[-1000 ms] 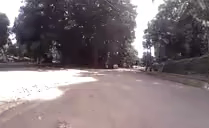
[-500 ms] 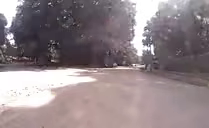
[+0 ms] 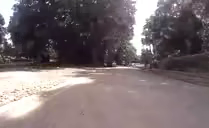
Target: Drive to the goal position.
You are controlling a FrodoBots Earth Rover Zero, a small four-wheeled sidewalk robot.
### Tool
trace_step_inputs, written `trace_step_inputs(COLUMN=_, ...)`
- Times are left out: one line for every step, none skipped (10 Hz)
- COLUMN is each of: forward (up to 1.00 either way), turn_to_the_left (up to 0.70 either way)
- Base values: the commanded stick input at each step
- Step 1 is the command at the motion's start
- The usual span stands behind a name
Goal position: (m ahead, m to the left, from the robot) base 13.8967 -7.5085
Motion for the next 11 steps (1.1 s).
trace_step_inputs(forward=0.7, turn_to_the_left=0.0)
trace_step_inputs(forward=0.7, turn_to_the_left=0.0)
trace_step_inputs(forward=0.7, turn_to_the_left=0.0)
trace_step_inputs(forward=0.7, turn_to_the_left=0.0)
trace_step_inputs(forward=0.7, turn_to_the_left=0.0)
trace_step_inputs(forward=0.7, turn_to_the_left=0.0)
trace_step_inputs(forward=0.7, turn_to_the_left=0.0)
trace_step_inputs(forward=0.7, turn_to_the_left=0.0)
trace_step_inputs(forward=0.7, turn_to_the_left=0.0)
trace_step_inputs(forward=0.7, turn_to_the_left=0.0)
trace_step_inputs(forward=0.7, turn_to_the_left=0.0)
